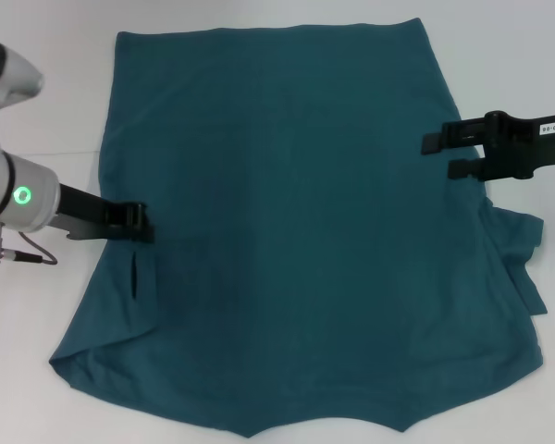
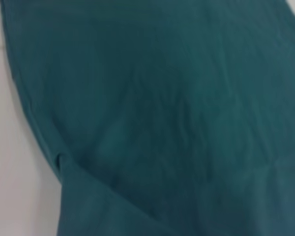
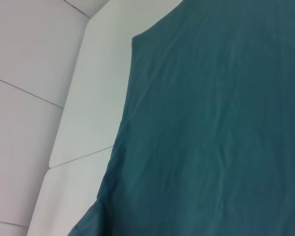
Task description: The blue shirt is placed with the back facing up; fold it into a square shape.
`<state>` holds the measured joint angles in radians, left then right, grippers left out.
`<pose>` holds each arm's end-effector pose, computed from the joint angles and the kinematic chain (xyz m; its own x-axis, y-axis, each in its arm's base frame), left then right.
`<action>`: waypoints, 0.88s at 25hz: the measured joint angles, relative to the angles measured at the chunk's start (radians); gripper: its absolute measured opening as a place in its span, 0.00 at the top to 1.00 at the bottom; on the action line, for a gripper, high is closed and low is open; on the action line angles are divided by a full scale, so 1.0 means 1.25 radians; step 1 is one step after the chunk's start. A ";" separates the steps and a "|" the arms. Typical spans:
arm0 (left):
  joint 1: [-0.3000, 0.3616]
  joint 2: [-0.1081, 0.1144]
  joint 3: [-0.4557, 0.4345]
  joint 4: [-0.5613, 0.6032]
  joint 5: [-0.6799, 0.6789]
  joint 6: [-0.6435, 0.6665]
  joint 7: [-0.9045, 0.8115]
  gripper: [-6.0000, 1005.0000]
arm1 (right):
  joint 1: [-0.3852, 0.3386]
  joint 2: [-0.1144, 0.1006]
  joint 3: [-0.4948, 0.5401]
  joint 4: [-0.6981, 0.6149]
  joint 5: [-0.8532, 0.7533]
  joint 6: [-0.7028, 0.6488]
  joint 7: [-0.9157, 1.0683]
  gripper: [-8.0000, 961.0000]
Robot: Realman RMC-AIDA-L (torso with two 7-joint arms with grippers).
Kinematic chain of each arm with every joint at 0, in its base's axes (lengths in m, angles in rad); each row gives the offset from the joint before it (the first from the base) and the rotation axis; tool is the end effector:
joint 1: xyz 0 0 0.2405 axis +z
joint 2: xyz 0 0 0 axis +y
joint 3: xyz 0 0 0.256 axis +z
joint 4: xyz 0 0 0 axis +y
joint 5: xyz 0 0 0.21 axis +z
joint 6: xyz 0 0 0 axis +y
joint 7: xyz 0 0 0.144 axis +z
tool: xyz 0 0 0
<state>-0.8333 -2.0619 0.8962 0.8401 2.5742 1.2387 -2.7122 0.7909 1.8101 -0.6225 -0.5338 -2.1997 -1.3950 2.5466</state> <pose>-0.2086 0.4309 0.0114 0.3685 0.8831 0.2905 0.9006 -0.2618 -0.3469 0.2515 0.4264 0.0946 0.0963 -0.8766 -0.4715 -0.9882 -0.1407 0.0598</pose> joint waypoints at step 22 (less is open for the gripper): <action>0.023 -0.079 0.219 0.079 0.172 -0.147 0.231 0.99 | -0.007 0.000 -0.002 0.000 -0.004 0.008 0.000 0.21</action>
<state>-0.8041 -2.1608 1.1700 0.9387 2.7894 1.0553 -2.4233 0.7822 1.8100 -0.6248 -0.5338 -2.2042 -1.3845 2.5471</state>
